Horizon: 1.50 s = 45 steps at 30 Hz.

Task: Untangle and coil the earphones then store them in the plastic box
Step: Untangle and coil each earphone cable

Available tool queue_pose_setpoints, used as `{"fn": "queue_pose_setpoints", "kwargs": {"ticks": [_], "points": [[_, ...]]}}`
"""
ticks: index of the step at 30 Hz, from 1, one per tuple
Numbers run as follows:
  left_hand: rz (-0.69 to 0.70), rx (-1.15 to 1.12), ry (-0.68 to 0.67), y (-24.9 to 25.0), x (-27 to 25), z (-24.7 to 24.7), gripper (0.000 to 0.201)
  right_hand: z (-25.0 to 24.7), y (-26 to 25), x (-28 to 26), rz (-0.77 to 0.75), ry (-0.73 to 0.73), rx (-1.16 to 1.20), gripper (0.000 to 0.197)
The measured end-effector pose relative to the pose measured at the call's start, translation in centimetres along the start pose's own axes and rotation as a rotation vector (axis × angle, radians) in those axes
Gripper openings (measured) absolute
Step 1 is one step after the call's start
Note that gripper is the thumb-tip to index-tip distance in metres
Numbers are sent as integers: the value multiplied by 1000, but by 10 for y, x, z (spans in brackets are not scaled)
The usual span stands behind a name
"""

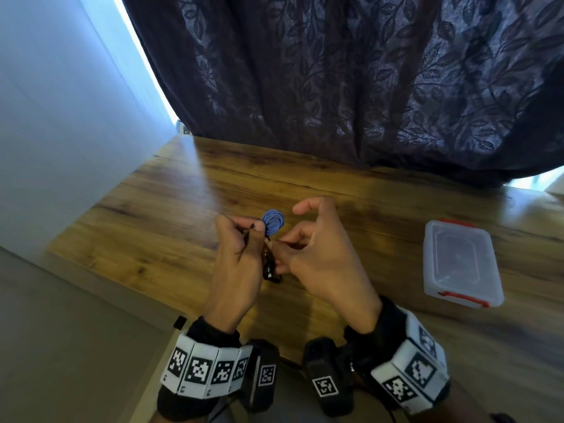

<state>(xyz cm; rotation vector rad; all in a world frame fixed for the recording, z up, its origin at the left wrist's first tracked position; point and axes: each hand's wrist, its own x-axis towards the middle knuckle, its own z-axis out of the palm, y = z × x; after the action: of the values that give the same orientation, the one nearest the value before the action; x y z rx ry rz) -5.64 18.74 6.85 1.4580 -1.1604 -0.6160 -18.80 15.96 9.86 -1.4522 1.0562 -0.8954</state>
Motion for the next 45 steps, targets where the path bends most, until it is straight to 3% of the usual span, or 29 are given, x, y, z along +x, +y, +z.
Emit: {"fn": "queue_pose_setpoints", "kwargs": {"ticks": [6,11,15,21,30,45], "points": [[94,68,-32,0,0,-3,4,5,2,-13,-480,162,-196,25],[89,8,-77,1,-2,-1,18,8,11,-6,-575,301,-205,33],[61,-34,-86,2,0,0,17,7,17,-5,-671,336,-273,17],[63,-58,-81,1,1,-3,2,4,19,-7,-617,253,-183,18],[83,-56,-75,4,3,-2,6,0,18,-7,-470,163,-157,23],[110,-37,-83,5,5,0,8,0,17,-7,-465,175,-119,20]]}}
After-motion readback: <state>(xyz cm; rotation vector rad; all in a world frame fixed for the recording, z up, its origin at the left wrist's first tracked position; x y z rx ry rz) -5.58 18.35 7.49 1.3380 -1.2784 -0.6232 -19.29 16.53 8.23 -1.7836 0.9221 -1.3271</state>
